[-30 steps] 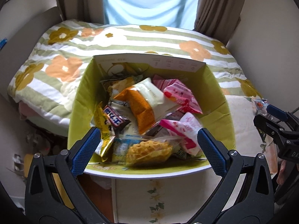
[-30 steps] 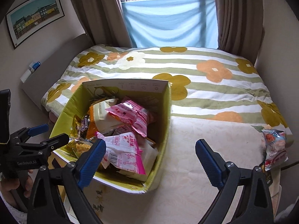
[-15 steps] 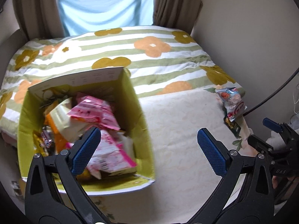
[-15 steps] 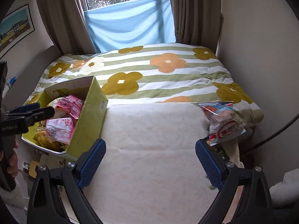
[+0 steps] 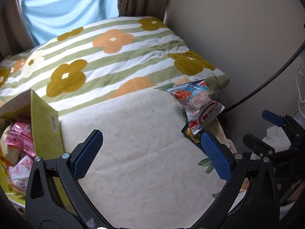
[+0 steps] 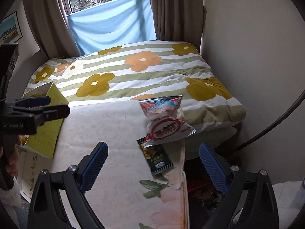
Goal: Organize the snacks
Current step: 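Move both open tools from the box toward the shrimp flakes bag and green packet, then grasp the red-and-white shrimp flakes bag with the right tool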
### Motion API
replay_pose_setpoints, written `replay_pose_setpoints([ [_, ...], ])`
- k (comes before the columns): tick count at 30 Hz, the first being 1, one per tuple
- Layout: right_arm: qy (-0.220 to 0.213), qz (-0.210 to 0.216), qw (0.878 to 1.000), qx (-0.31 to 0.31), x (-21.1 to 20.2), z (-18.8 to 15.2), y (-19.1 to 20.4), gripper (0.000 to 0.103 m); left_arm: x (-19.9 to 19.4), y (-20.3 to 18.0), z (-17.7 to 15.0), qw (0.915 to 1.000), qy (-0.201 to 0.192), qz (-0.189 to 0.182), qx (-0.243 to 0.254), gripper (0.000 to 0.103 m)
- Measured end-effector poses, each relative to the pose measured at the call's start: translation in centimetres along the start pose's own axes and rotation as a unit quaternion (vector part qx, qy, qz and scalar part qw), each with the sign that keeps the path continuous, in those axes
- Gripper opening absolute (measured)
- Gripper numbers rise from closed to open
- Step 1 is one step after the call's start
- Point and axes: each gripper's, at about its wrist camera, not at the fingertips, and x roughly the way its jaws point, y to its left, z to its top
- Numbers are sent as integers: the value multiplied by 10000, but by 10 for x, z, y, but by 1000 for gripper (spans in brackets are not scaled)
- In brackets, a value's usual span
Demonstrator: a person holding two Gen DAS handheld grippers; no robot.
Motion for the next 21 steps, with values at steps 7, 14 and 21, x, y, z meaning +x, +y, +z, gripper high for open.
replay_pose_setpoints([
  [7, 317, 148, 9994, -82, 51, 25, -30, 95, 51, -30, -16, 9990, 446, -63, 17, 102],
  [14, 717, 553, 9959, -86, 109, 46, -39, 95, 102, -55, -36, 9951, 964, -233, -25, 102],
  [21, 1093, 634, 9914, -337, 150, 44, -29, 95, 123, -56, -44, 9928, 1101, -224, -422, 102],
])
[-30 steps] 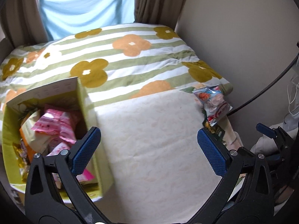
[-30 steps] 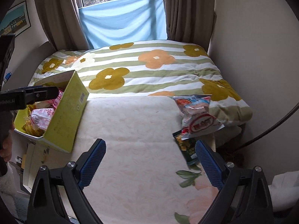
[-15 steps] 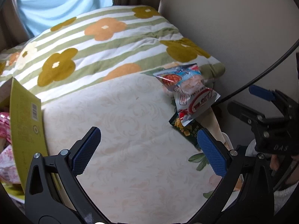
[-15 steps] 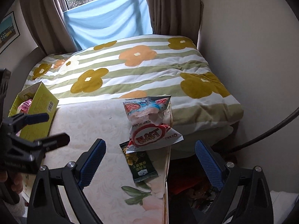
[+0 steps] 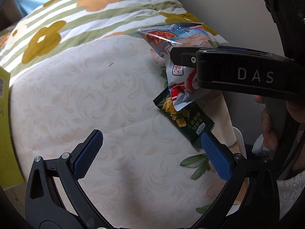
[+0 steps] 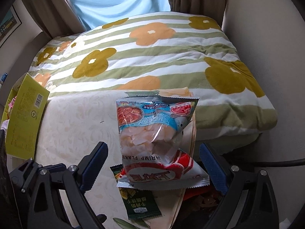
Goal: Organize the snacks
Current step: 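Grasp the red-and-white shrimp flakes bag with the right tool, then grasp the green cracker packet with the left tool while the right lifts the shrimp bag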
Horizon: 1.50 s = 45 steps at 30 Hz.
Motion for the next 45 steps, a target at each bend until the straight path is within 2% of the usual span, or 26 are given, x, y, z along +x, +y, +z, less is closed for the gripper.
replay_pose_setpoints([
  [6, 122, 70, 9999, -25, 18, 2, -3, 95, 9, -3, 2, 9998, -2, 27, -221, 102],
  [7, 107, 58, 9999, -33, 19, 3, -4, 92, 11, -4, 3, 9997, 1, 35, -244, 102],
  [8, 98, 59, 9999, -36, 20, 4, -5, 79, 12, -4, 4, 9996, 7, 43, -265, 102],
  [9, 117, 86, 9999, -35, 21, 4, -6, 72, 13, -4, 5, 9996, 9, 39, -293, 102],
  [16, -10, 311, 9995, -10, 16, 2, -9, 53, 18, -10, 11, 9992, 10, 2, -392, 102],
  [20, -190, 369, 9991, 88, 3, 5, -18, 52, 23, -18, 14, 9989, 28, -95, -462, 102],
  [25, -448, 370, 9979, 280, -14, 9, -36, 52, 35, -35, 19, 9991, 39, -15, -413, 102],
  [28, -527, 350, 9975, 322, -19, 9, -44, 52, 42, -45, 21, 9993, -13, 206, -296, 102],
  [30, -551, 353, 9973, 343, -20, 7, -47, 52, 46, -51, 20, 9987, -31, 488, -134, 102],
  [33, -576, 369, 9969, 396, -21, 5, -50, 52, 53, -52, 17, 9969, 62, 785, 2, 102],
  [36, -607, 396, 9964, 435, -23, 3, -52, 52, 51, -43, 13, 9970, 70, 764, -62, 102],
  [42, -687, 467, 9955, 450, -28, 4, -53, 52, 40, -26, 7, 9939, 125, 1099, 13, 102],
  [45, -763, 498, 9949, 441, -32, 5, -51, 52, 31, -23, 9, 9940, -30, 1089, 83, 102],
])
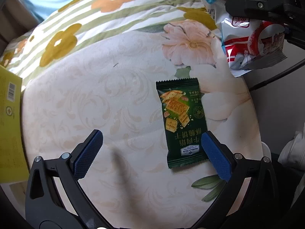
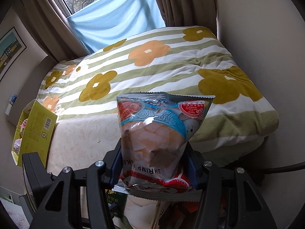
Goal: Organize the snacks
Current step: 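Grasp the green cracker packet with the left tool while the right lifts the shrimp bag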
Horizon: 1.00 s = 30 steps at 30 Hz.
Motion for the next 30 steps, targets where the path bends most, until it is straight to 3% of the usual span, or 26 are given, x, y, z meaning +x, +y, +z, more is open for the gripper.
replay_pose_setpoints([
  [6, -73, 35, 10000, -24, -3, 4, 4, 52, 7, -21, 9, 9996, 21, -115, 273, 99],
  [8, -74, 37, 10000, -40, -3, 4, 6, 52, 13, -28, 9, 9993, 124, -71, 342, 85],
  [11, -75, 38, 10000, -21, -4, 3, 6, 52, 11, -28, 11, 9994, 86, -220, 248, 75],
  [13, -75, 42, 10000, -30, -4, 4, 6, 52, 9, -28, 10, 9992, 23, -252, 302, 63],
  [15, -76, 50, 10000, -36, -4, 3, 7, 52, 6, -27, 10, 9989, -11, -289, 356, 45],
  [24, -103, 88, 9999, -87, -7, 4, 19, 52, 1, -15, 13, 9978, 77, -617, 225, 43],
  [30, -174, 147, 9997, -128, -16, 10, 30, 52, -23, 1, 13, 9977, -153, -664, 49, 43],
])
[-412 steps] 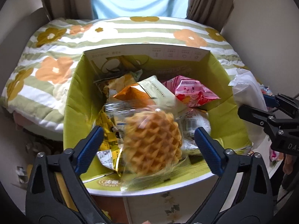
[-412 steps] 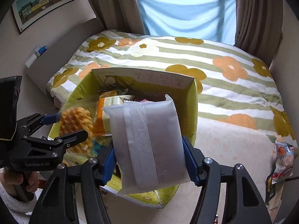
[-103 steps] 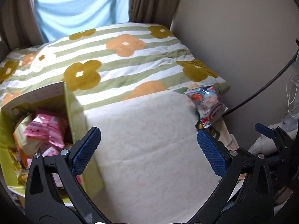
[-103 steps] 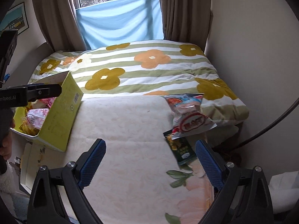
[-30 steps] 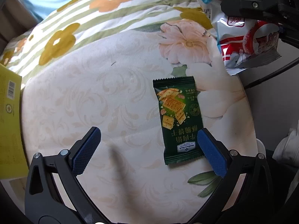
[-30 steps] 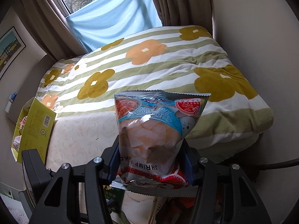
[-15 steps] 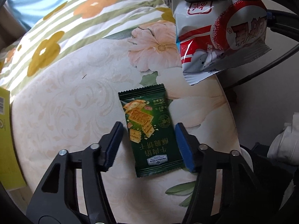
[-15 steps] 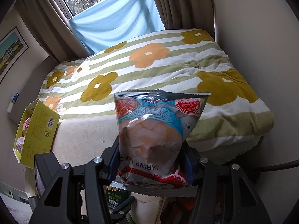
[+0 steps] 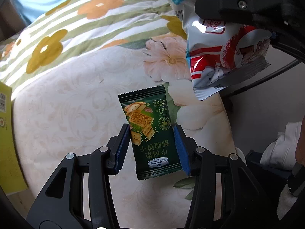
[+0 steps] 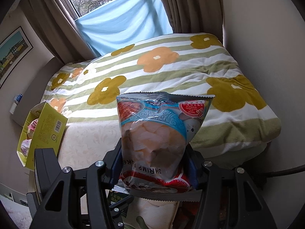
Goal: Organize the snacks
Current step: 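Grasp the green cracker packet with the left tool while the right lifts the shrimp bag, then carry the green packet over the box with the left tool while the right carries the shrimp bag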
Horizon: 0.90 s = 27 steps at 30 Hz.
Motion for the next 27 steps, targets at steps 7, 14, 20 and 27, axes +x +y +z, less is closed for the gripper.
replay_pose_setpoints([
  [7, -173, 138, 9995, -217, -16, 21, 32, 52, -60, 34, -1, 9981, -529, 30, -306, 43],
  [14, -438, 295, 9957, -762, -35, 49, 101, 52, -131, 103, -12, 9903, -1139, 81, -792, 43],
  [20, -658, 525, 9897, -1159, -40, 61, 183, 52, -191, 186, -30, 9797, -1593, 296, -1181, 43],
  [27, -634, 874, 9822, -1534, -23, 58, 282, 52, -246, 296, -61, 9674, -1853, 627, -1608, 43],
])
